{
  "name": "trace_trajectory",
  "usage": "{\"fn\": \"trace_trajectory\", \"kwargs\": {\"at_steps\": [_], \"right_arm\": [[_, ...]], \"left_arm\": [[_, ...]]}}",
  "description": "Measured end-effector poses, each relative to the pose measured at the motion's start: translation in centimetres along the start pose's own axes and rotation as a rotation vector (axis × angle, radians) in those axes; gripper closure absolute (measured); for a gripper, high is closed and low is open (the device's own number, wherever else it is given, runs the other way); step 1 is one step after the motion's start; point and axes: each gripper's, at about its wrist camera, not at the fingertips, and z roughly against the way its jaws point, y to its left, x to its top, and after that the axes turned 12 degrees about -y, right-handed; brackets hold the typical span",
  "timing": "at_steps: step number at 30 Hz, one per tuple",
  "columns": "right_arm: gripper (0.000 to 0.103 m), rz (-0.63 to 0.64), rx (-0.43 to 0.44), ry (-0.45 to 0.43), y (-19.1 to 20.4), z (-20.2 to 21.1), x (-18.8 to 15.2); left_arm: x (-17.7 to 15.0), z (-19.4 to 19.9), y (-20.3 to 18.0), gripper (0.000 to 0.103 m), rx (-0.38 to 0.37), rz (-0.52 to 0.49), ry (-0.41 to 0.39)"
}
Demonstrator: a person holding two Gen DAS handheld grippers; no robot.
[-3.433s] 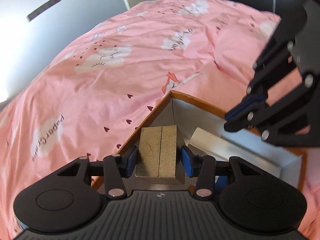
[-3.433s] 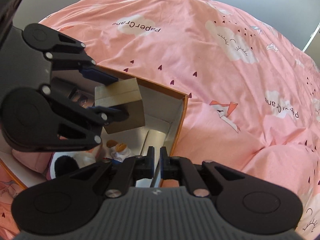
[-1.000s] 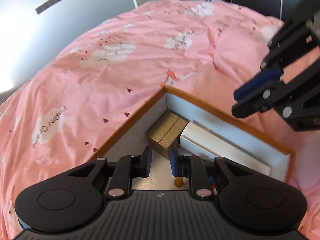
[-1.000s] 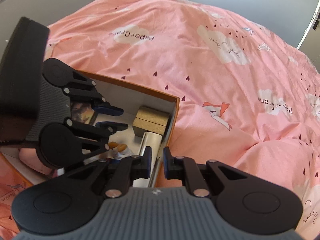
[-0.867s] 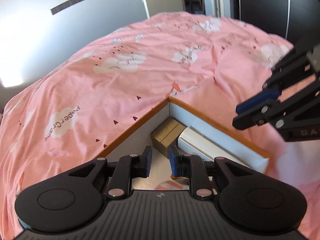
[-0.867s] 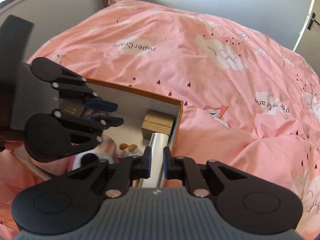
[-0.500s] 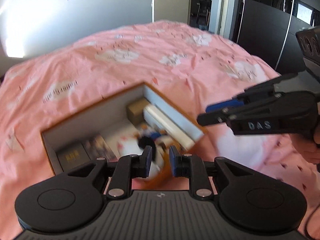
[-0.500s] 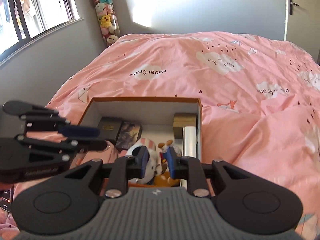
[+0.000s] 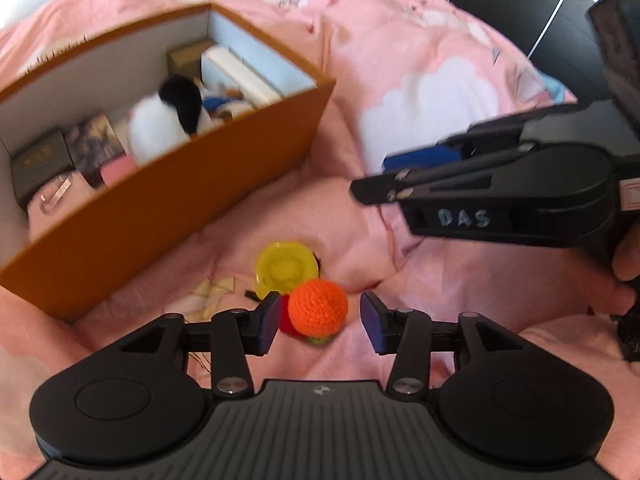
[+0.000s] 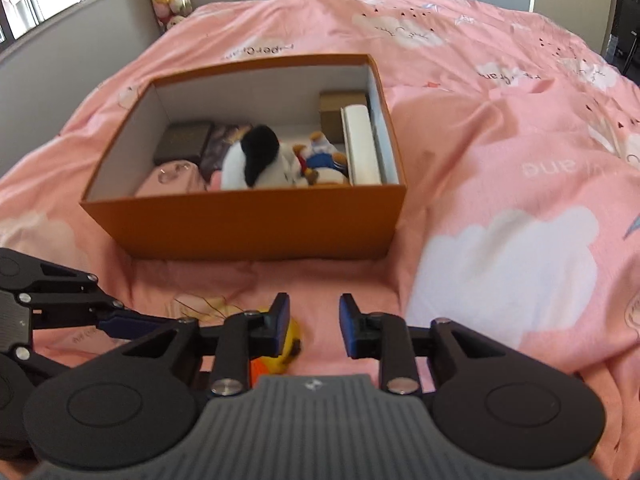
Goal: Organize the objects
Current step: 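Move both tools out of the box toward the ball and tape measure, then grasp the orange crocheted ball with the left tool while the right grasps the yellow tape measure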
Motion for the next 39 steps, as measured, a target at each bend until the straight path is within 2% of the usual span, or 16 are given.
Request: {"fn": "trace_trajectory", "kwargs": {"at_steps": [2,4,11,16,20,26,31,34,39], "right_arm": [[0.070,0.018,-0.020,0.003,-0.1,0.0,-0.2],[0.066,-0.004,-0.005,0.017,-0.4,-0.3,-0.4],[0.066,-0.026,0.013,0.088,-0.4,-2.0,-1.1],[0.066,-0.033,0.032,0.124,-0.4,-2.9,-1.4],[0.066,-0.031,0.054,0.142,-0.3,-3.6,-1.5],[0.066,-0.014,0.107,0.151,0.3,-4.6,-1.3],[0.066,-0.031,0.128,0.147,0.3,-5.1,-1.0],[0.066,-0.028,0.134,0.144,0.3,-5.4,-0.9],[0.066,0.104,0.177,0.132,2.1,-5.4,-0.9]], "left_arm": [[-0.5,-0.5,-0.1,0.049,0.002,0.001,0.000],[-0.9,-1.1,-0.2,0.049,-0.003,0.002,0.007],[-1.3,-1.9,-0.3,0.050,0.022,-0.007,0.006],[-1.2,-2.5,-0.9,0.058,0.034,-0.055,0.011],[-1.4,-2.6,-0.9,0.064,0.026,-0.055,0.007],[-1.3,-2.2,-0.5,0.067,0.033,-0.024,-0.007],[-0.7,-0.4,0.3,0.068,0.114,-0.016,-0.036],[-0.6,0.8,1.3,0.068,0.158,0.032,-0.057],[-0.4,1.5,3.5,0.069,0.204,0.116,-0.053]]}}
